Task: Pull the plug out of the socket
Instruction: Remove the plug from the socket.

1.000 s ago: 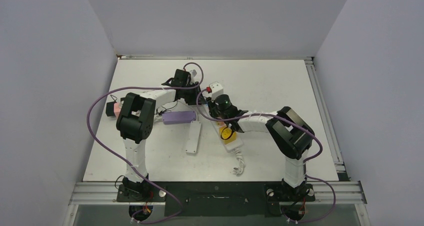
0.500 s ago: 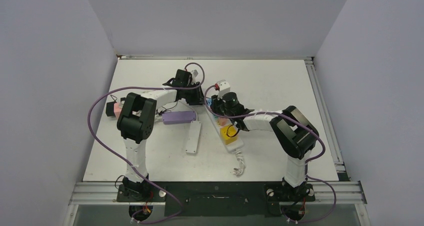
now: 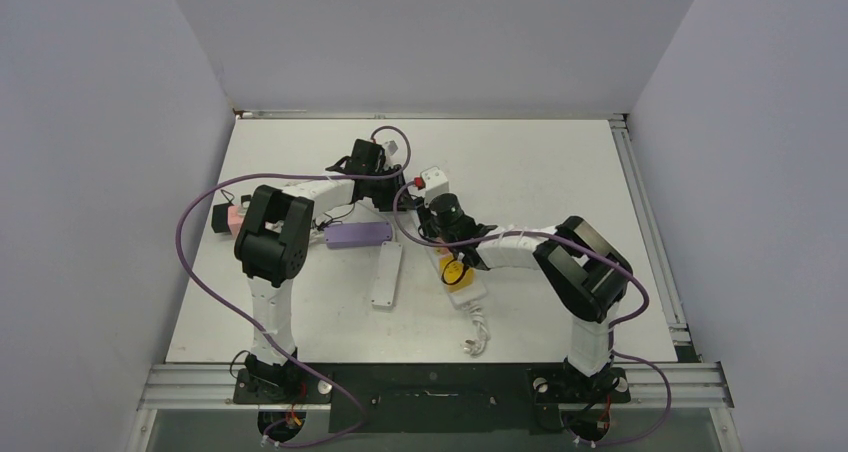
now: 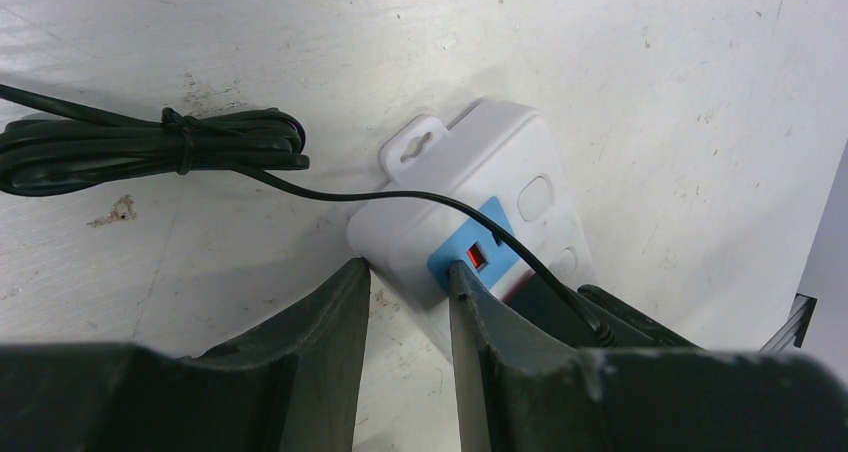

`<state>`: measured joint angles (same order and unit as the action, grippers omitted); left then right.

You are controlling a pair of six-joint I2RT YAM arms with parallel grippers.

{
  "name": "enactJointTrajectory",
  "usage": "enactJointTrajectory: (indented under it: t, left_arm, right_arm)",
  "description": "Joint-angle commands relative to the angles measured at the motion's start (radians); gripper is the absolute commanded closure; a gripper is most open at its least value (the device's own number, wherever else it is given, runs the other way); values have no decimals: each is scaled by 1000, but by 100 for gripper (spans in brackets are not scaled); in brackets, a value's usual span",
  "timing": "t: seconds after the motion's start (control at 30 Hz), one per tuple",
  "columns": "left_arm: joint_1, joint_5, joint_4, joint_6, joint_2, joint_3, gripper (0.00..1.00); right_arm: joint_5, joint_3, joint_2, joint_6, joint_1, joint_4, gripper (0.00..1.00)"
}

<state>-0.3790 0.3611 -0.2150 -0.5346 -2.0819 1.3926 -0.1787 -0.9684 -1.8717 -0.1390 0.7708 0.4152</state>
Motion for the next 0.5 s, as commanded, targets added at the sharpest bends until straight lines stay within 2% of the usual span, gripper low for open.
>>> enactJointTrajectory:
  t: [0.0, 0.2, 0.47]
  left_arm:
    - [6, -155, -115, 76, -98, -33, 71]
    - [6, -156, -116, 76, -98, -32, 71]
    - [6, -162, -116, 76, -95, -35, 71]
  right_arm:
    - [-56, -18, 31, 39, 34, -64, 95]
    - [-1, -16, 34, 9, 20, -60, 95]
    - [222, 2, 37, -100, -95, -35, 95]
